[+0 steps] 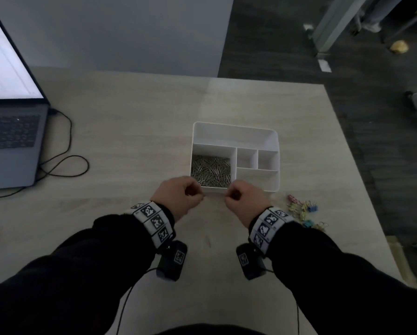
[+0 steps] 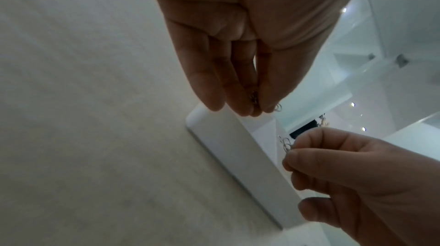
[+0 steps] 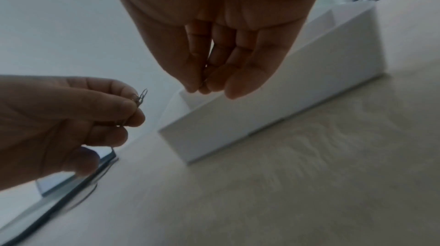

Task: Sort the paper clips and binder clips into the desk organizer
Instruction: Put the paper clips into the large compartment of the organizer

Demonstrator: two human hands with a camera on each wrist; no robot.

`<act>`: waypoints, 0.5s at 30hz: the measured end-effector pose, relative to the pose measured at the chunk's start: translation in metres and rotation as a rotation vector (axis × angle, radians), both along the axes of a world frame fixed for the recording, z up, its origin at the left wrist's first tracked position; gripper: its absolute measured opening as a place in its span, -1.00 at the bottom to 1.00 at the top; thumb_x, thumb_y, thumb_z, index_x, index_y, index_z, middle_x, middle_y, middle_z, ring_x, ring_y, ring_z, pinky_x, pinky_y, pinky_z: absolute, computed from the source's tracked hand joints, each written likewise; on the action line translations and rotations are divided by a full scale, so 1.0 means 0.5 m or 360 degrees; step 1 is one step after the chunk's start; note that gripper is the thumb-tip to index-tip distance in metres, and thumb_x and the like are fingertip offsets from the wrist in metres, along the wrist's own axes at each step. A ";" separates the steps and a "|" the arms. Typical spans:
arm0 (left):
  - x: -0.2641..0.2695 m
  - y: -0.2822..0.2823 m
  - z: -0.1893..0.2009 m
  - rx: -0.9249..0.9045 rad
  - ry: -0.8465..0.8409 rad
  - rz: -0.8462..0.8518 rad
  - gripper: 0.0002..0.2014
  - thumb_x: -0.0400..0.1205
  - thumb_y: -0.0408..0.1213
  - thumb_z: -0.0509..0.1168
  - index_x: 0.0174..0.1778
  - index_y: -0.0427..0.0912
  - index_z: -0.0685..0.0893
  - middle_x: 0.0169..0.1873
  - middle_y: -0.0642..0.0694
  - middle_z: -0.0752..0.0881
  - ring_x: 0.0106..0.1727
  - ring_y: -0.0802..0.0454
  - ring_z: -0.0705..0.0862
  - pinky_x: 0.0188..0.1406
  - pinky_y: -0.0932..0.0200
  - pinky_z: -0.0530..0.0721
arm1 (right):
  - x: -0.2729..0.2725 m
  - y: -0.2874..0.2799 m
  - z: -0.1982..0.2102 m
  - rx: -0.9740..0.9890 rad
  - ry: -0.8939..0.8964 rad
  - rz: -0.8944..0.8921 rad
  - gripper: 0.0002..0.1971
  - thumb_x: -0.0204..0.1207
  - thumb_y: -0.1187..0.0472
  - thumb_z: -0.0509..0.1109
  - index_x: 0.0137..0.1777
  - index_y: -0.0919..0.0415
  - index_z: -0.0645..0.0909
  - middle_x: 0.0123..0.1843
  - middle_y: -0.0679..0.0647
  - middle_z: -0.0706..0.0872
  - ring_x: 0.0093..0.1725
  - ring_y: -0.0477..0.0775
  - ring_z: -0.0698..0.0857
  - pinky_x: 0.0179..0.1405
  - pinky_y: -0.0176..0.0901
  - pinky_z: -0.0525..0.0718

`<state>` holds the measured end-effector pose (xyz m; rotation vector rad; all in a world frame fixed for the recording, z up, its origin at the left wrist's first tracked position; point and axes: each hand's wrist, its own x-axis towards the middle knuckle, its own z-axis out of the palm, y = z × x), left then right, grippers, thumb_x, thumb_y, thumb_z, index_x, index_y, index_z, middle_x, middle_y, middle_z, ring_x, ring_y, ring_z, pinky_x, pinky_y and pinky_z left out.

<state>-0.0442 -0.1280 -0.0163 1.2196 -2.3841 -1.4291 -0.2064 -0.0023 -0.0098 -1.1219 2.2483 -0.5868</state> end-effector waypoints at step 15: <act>0.007 0.042 -0.005 -0.0278 -0.0145 -0.0574 -0.82 0.50 -0.25 0.37 0.00 -0.01 0.77 -0.06 -0.02 0.68 -0.15 0.07 0.64 0.09 0.17 0.61 | -0.008 0.072 0.009 0.0104 -0.0002 -0.0210 -0.95 0.47 0.12 0.45 -0.22 0.00 0.68 -0.24 -0.08 0.71 -0.27 -0.10 0.64 -0.20 -0.30 0.49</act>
